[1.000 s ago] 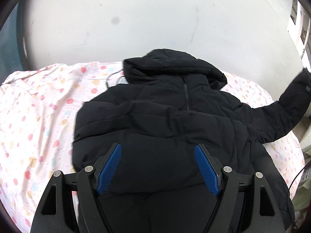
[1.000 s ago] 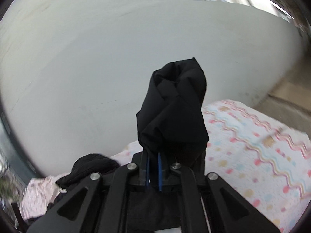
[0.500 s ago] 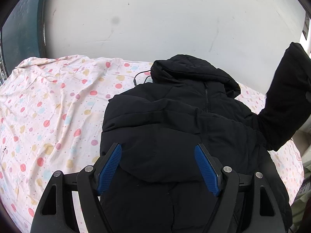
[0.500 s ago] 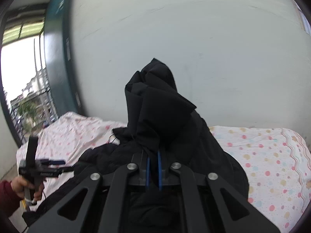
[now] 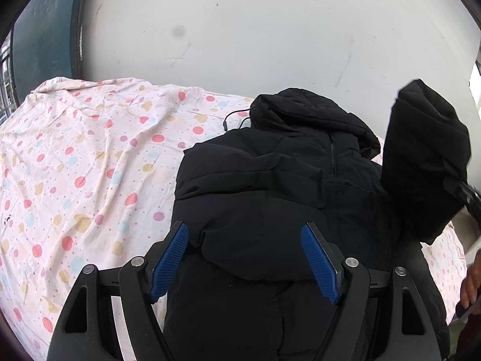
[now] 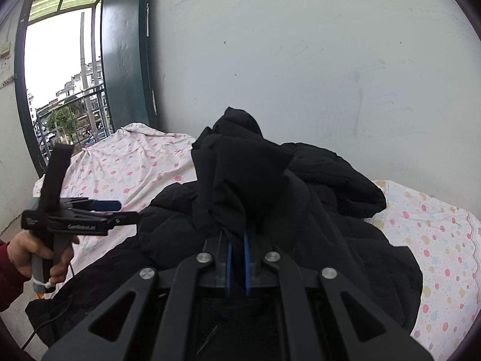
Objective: Fold large clothes
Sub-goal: 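Carry the held sleeve with the right tool across the jacket toward the left tool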
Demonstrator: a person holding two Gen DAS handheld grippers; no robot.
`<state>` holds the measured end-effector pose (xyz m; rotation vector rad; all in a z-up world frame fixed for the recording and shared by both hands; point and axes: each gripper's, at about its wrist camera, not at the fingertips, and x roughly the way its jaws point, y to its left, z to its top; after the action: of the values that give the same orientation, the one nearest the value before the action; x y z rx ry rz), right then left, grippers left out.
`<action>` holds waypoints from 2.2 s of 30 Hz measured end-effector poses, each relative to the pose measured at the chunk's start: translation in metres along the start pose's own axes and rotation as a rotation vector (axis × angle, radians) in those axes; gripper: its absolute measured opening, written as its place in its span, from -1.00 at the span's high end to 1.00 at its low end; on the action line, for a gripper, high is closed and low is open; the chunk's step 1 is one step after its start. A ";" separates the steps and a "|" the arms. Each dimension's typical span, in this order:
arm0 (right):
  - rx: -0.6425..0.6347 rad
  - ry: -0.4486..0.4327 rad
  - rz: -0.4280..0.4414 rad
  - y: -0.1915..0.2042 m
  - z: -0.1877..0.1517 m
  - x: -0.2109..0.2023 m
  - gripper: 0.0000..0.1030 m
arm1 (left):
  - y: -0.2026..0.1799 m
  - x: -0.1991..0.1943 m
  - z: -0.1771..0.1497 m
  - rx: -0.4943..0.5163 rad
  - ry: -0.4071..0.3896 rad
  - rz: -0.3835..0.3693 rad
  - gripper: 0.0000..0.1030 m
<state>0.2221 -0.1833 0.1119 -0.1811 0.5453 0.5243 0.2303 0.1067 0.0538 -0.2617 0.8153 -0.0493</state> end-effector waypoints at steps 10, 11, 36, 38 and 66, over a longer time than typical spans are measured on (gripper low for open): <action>-0.062 0.049 -0.084 0.015 0.025 0.062 0.88 | 0.010 0.007 -0.006 -0.018 0.019 -0.001 -0.48; -0.085 0.062 -0.096 0.021 0.025 0.072 0.88 | 0.012 0.007 -0.006 -0.022 0.021 0.000 -0.48; -0.447 0.099 -0.152 0.109 0.003 0.185 0.88 | 0.040 0.012 -0.014 -0.106 0.052 0.050 -0.48; -0.470 0.096 -0.148 0.115 0.001 0.187 0.88 | 0.044 0.010 -0.014 -0.116 0.050 0.053 -0.48; -0.512 0.123 -0.127 0.131 -0.014 0.201 0.79 | 0.055 -0.005 -0.016 -0.169 0.029 0.068 -0.48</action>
<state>0.2941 0.0096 -0.0117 -0.7348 0.5066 0.5227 0.2125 0.1571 0.0334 -0.3932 0.8576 0.0801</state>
